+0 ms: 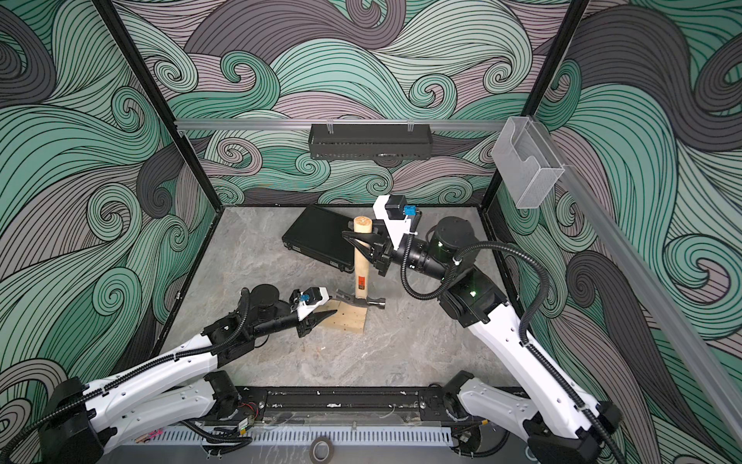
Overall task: Use a claw hammer to pull out a nail
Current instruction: Pick up the nail with the hammer.
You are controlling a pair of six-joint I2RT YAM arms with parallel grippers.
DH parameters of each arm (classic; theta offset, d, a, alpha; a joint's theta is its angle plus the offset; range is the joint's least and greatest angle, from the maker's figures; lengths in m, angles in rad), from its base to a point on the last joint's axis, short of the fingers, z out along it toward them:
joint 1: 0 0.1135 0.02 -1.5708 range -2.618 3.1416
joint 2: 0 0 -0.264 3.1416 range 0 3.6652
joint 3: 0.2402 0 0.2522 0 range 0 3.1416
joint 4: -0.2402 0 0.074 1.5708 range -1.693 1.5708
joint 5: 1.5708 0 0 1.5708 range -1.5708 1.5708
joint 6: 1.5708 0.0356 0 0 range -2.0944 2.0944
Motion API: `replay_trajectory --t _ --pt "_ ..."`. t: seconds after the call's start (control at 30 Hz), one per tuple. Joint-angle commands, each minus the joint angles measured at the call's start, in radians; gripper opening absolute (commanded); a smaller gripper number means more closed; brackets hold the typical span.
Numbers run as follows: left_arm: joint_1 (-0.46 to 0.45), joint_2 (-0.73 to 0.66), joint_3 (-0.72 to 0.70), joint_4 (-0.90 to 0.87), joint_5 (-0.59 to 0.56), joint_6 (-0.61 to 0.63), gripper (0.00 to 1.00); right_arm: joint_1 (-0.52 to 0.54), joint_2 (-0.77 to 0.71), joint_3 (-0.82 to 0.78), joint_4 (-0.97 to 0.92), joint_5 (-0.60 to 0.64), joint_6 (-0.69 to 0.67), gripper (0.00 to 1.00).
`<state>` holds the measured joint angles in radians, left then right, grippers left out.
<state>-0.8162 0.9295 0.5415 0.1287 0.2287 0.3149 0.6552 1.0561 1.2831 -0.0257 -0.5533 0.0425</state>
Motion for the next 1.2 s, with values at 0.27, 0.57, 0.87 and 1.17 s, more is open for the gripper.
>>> replay_trajectory --t 0.27,0.57,0.87,1.17 --pt "-0.012 0.063 -0.014 0.1 -0.031 -0.037 0.34 0.044 -0.026 0.067 0.127 0.012 -0.026 0.0" --pt "-0.026 0.033 -0.023 0.08 -0.023 -0.035 0.17 0.047 -0.039 0.054 0.132 0.014 -0.029 0.0" --pt "-0.034 0.056 0.02 0.038 -0.019 -0.015 0.09 0.052 -0.059 0.023 0.128 0.012 -0.045 0.0" --pt "-0.039 0.055 0.017 0.05 -0.049 -0.033 0.08 0.051 -0.076 0.008 0.088 -0.001 -0.066 0.0"
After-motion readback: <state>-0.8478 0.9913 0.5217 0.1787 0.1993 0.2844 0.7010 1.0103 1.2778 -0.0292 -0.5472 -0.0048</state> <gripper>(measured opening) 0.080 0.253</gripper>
